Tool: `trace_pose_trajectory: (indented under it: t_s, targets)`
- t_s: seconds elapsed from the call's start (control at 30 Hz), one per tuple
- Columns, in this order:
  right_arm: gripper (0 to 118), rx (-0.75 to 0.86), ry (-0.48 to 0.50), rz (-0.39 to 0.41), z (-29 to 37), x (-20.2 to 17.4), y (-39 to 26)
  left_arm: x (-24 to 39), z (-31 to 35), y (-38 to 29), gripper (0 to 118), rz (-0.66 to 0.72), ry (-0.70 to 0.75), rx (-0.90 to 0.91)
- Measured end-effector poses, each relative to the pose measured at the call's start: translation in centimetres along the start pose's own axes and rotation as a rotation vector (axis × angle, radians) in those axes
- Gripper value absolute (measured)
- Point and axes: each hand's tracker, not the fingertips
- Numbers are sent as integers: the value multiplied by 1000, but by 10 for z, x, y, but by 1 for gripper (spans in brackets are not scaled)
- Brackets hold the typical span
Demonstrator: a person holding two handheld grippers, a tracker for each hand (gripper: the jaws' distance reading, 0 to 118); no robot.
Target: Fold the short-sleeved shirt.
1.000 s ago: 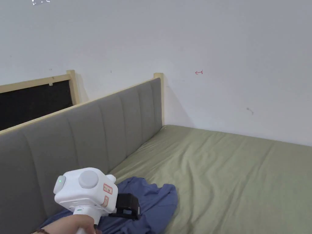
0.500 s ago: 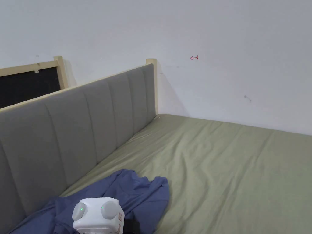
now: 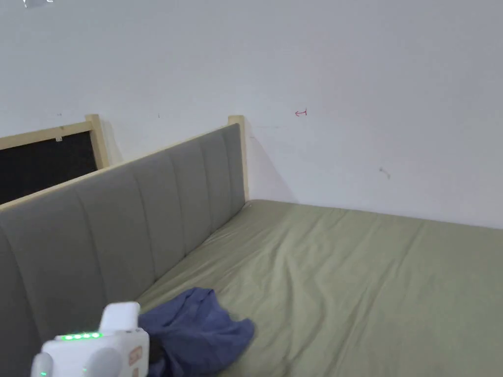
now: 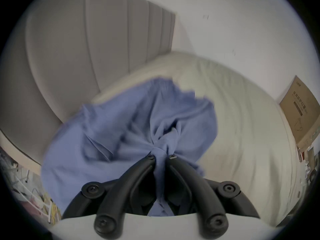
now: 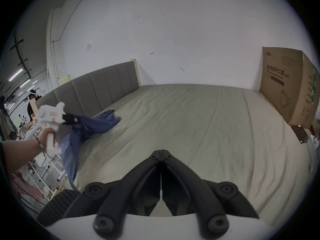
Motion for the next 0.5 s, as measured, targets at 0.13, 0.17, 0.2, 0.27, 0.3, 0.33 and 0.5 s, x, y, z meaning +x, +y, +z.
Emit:
trace_pose_trajectory:
  t_s: [0.13, 0.17, 0.2, 0.27, 0.3, 0.33, 0.5]
  targets:
    - [0, 61, -39, -21, 23, 13, 3, 9, 71, 60, 5, 41, -61, 161]
    - [0, 81, -49, -37, 30, 17, 4, 18, 89, 75, 5, 18, -80, 197]
    - [0, 120, -52, -62, 38, 21, 5, 29, 107, 87, 5, -5, -108, 232]
    - [0, 199, -29, -102, 56, 28, 8, 51, 133, 109, 5, -55, -203, 296]
    - [0, 237, -36, -111, 66, 30, 10, 71, 151, 118, 5, -94, -236, 325]
    - [0, 265, -49, -112, 75, 32, 12, 90, 165, 125, 5, -126, -276, 340]
    - [0, 341, -115, -118, 120, 48, 19, 204, 229, 135, 5, -220, -578, 293]
